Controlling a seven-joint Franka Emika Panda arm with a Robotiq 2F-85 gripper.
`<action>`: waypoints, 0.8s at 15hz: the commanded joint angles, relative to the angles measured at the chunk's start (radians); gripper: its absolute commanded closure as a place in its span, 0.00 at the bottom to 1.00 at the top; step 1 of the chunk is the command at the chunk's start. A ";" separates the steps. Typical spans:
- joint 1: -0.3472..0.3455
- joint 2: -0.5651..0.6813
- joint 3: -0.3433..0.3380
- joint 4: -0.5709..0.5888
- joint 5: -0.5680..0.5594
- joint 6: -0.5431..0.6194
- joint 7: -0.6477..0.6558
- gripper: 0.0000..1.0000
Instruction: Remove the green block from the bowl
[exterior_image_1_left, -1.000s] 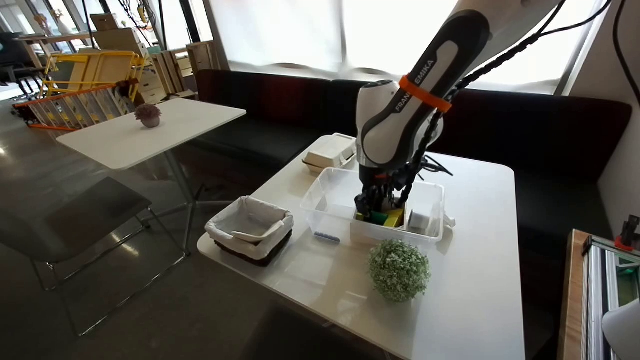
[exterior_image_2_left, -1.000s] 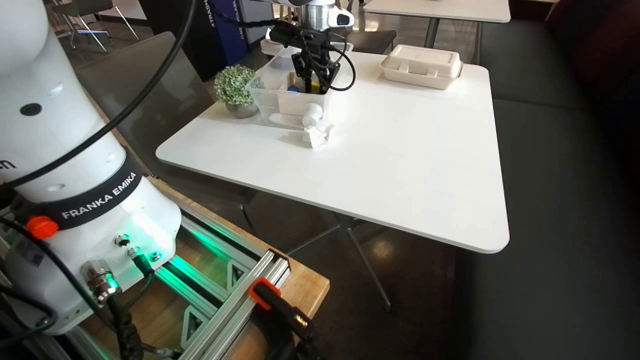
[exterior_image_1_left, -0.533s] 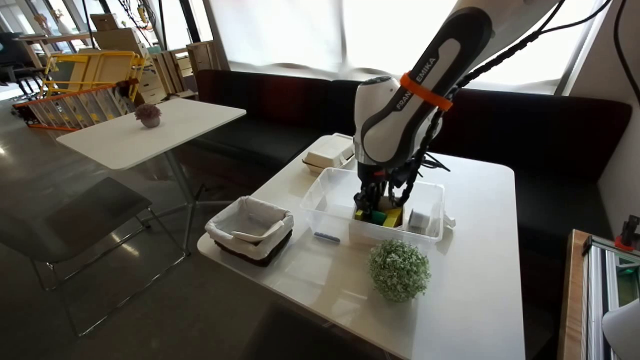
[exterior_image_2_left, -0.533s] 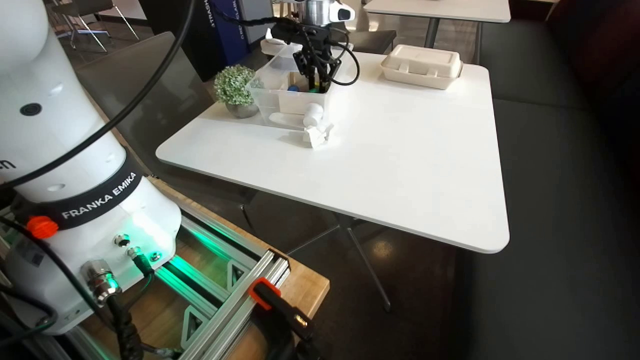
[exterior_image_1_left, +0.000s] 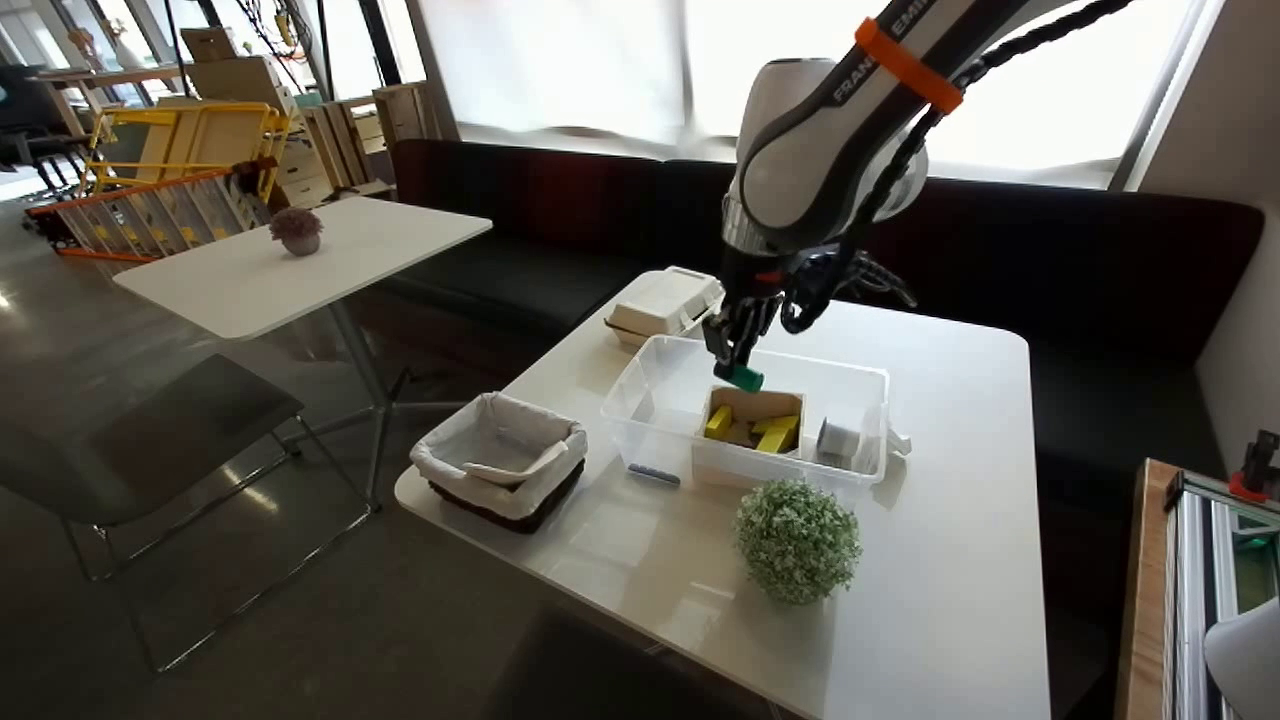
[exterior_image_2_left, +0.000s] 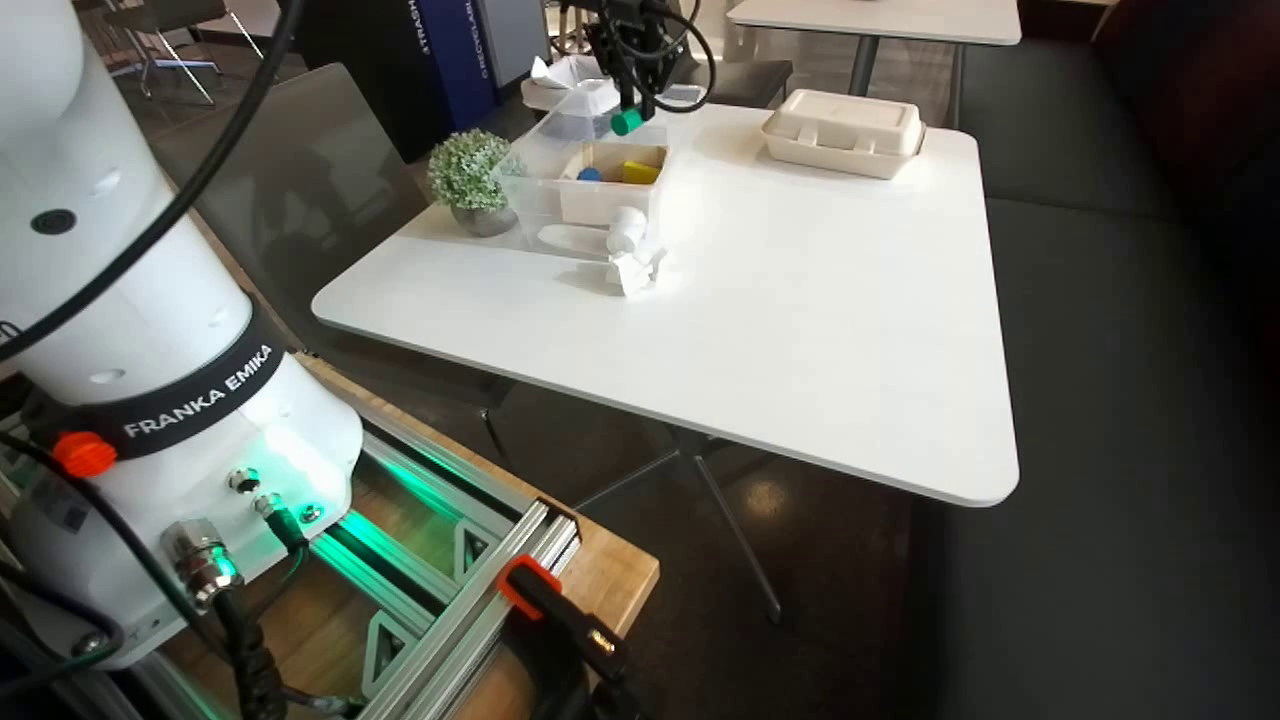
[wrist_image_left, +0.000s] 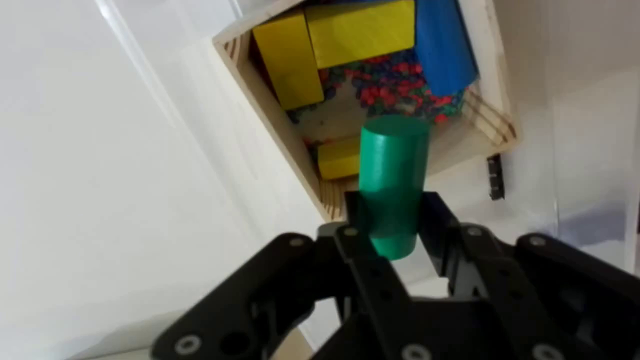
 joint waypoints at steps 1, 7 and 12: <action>-0.023 -0.136 -0.001 -0.113 0.116 0.108 -0.058 0.92; -0.045 -0.155 -0.101 -0.177 -0.046 0.349 0.021 0.92; -0.074 -0.129 -0.188 -0.143 -0.252 0.293 0.059 0.68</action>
